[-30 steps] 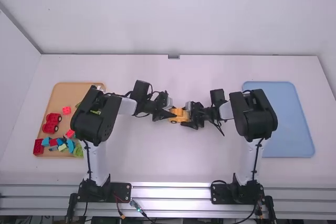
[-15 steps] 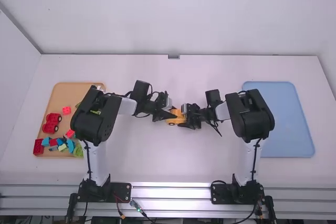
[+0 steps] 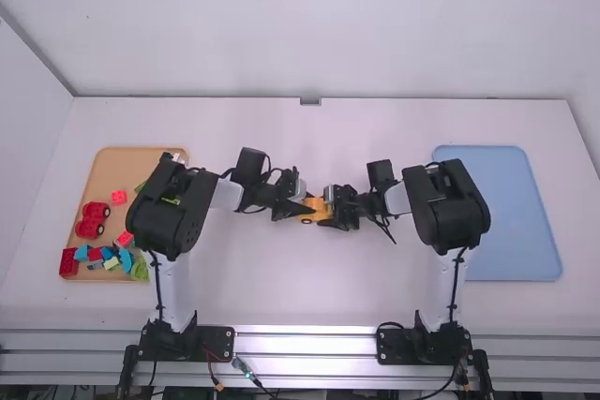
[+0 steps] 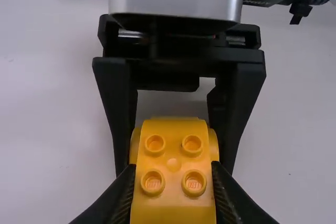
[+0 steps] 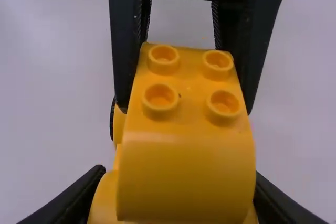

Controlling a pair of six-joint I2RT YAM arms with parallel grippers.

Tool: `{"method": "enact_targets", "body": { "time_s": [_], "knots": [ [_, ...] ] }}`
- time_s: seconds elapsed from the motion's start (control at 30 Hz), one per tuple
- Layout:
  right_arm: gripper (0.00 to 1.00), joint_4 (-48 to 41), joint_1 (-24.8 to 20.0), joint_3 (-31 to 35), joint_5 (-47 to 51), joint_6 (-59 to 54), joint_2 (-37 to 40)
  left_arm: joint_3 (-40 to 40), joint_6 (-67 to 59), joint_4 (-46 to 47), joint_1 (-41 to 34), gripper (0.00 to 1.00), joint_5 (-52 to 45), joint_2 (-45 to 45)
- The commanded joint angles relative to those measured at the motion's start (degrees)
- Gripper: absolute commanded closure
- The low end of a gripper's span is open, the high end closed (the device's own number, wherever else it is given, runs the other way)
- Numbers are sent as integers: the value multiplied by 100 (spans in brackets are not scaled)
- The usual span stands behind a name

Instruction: Assemble lego blocks to make yellow taxi

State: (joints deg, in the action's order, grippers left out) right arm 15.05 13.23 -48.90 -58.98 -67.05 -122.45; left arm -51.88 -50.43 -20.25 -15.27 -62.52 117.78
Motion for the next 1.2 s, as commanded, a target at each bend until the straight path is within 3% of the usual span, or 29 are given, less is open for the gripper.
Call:
{"method": "enact_targets", "body": {
  "time_s": [0.0, 0.33, 0.9, 1.17],
  "knots": [
    [50, -11, 0, -57, 96, -28, -101, 146, 450, -164, -81, 98, 227, -17],
    [50, -13, -15, -57, 96, -28, -101, 245, 498, -166, -431, 98, 822, 35],
    [51, 37, -11, -57, 114, -28, -101, 299, -599, 997, -501, 98, 2002, 35],
    [51, 131, -11, -57, 199, 166, -101, 730, -66, 107, -498, 98, 2393, 35]
  ]
}}
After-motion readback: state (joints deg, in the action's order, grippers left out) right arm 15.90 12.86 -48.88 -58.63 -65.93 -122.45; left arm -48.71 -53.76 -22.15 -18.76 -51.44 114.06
